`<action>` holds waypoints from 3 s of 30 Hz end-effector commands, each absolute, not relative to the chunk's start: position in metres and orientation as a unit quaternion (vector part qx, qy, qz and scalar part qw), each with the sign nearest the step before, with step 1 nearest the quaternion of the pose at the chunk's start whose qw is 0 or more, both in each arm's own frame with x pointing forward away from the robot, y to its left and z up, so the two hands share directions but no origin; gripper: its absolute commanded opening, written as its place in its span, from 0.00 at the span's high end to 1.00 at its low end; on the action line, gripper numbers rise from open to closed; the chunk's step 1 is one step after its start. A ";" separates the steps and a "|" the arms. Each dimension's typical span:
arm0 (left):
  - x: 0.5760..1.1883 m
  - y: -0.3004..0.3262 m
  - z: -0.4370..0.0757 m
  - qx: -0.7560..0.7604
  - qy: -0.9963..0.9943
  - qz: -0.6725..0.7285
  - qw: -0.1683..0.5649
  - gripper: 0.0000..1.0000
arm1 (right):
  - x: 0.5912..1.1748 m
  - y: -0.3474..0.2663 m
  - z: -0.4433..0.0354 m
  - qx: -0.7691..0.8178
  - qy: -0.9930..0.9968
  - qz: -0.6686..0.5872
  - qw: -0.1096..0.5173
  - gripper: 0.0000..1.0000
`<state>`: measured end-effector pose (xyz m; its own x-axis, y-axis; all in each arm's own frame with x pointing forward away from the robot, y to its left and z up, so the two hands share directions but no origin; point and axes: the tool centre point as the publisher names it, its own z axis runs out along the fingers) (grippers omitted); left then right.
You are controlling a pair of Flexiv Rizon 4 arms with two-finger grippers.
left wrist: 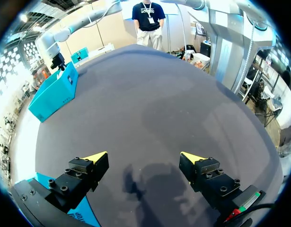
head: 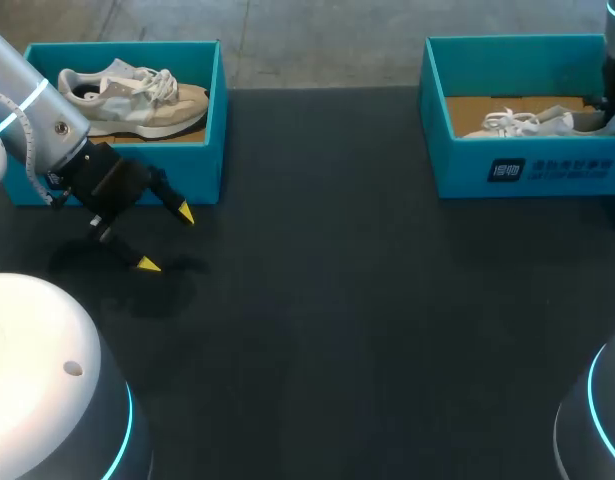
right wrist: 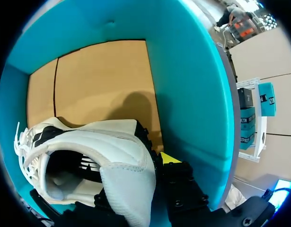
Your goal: Take the shoe out of the shoebox, open the shoe tongue, remove and reinsert the insole, then place the shoe into the shoebox
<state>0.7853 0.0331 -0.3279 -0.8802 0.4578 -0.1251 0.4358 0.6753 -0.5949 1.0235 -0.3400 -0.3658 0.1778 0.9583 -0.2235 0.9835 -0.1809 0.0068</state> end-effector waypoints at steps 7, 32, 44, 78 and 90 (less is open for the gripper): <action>0.786 0.033 -0.328 -0.245 -0.915 0.319 0.019 0.00 | 1.021 -0.337 -0.375 0.762 0.638 -0.090 0.067 1.00; 0.786 0.033 -0.328 -0.245 -0.915 0.319 0.019 0.00 | 1.019 -0.335 -0.381 0.755 0.646 -0.086 0.074 0.68; 0.786 0.033 -0.328 -0.245 -0.915 0.319 0.019 0.00 | 1.017 -0.335 -0.375 0.753 0.647 -0.084 0.083 0.58; 0.786 0.033 -0.328 -0.245 -0.915 0.319 0.019 0.00 | 1.012 -0.304 -0.287 0.749 0.650 -0.062 0.113 0.00; 0.786 0.033 -0.328 -0.245 -0.915 0.319 0.019 0.00 | 0.995 -0.279 -0.245 0.750 0.653 -0.043 0.097 0.00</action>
<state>0.7853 0.0331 -0.3279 -0.8802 0.4578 -0.1251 0.4358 0.6753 -0.5949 1.0080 -0.2818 -0.2555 0.1405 0.9720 -0.1881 0.9890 -0.1290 0.0718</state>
